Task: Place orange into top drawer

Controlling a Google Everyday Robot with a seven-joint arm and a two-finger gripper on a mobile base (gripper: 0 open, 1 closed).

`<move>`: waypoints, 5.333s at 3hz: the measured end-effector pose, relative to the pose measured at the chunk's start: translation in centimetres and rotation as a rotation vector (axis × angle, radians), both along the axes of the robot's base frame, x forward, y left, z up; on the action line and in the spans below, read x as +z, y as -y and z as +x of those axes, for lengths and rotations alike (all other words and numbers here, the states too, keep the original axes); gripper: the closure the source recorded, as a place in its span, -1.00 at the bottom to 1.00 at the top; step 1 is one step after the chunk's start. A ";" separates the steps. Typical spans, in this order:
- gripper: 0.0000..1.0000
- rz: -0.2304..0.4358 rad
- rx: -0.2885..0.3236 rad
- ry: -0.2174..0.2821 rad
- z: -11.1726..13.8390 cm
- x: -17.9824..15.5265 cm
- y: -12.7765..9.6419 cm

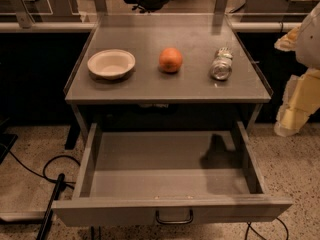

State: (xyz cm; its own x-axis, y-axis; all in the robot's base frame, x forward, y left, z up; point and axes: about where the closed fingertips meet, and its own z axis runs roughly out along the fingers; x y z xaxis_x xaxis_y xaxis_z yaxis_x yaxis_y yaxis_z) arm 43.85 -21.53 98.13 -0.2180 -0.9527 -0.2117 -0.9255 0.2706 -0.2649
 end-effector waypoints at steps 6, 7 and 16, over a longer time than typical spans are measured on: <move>-1.00 0.018 0.031 0.118 16.0 0.4 -9.8; -1.00 0.019 0.067 0.128 19.3 0.4 -12.3; -1.00 0.208 0.094 -0.046 29.8 -11.5 -16.9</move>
Offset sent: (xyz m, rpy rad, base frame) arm 0.0910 0.0423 0.0183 -0.0495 -0.0910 0.0388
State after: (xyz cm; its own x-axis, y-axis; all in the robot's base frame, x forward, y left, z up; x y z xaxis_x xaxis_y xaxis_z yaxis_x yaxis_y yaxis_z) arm 73.66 -4.59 86.63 -0.1441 -0.9063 -0.3972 -0.9592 0.2266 -0.1690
